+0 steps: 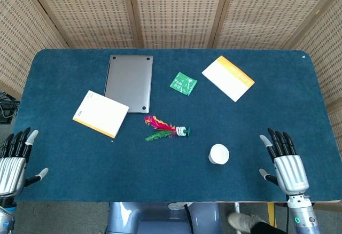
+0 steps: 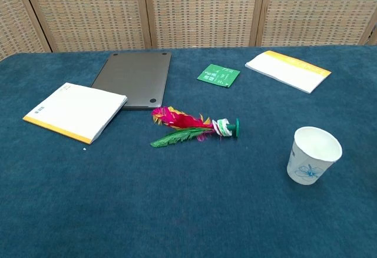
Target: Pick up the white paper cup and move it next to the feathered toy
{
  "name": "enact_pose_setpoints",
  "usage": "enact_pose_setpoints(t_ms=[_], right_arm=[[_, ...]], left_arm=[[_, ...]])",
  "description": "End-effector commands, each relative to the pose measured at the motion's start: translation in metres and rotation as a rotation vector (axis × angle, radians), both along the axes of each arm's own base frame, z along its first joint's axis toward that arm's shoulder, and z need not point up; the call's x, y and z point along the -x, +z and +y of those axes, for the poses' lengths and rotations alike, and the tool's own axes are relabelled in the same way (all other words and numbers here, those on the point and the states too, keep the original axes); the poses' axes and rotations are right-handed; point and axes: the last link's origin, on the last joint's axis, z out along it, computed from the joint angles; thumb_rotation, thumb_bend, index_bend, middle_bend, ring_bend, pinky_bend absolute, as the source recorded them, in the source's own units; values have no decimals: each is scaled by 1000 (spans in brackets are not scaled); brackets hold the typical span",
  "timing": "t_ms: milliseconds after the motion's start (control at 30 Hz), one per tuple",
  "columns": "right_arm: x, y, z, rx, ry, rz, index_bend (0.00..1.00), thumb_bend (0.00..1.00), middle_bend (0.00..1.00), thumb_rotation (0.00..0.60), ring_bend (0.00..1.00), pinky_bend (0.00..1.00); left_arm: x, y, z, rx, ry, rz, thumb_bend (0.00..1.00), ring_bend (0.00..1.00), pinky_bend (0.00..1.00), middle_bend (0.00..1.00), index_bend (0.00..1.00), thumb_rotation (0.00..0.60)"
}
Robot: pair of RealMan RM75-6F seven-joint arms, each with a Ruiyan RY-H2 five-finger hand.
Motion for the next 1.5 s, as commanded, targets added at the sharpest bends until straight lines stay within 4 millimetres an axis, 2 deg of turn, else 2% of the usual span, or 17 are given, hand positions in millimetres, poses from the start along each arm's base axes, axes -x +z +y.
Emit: enact_pose_setpoints(t_ms=[33,933,1333,1500], right_arm=[[0,0,0,-4,-3,0,0,129,0,600,0,0],[-6,-5,3,-74,-13,-27,1,128,0,600,0,0],[-37,-27,-11,-166,-20,-15,88,127,0,600,0,0],[-57,-47,-15,-222,-27,6,98,137,0,600,0,0]], left_arm=[[0,0,0,-2,0,0,96,0,0,0,0,600],[-2,2,-2,-7,2,6,106,0,0,0,0,600],[-2,4,-1,-14,12,2,108,0,0,0,0,600],[-1,3,0,-3,14,0,110,0,0,0,0,600]])
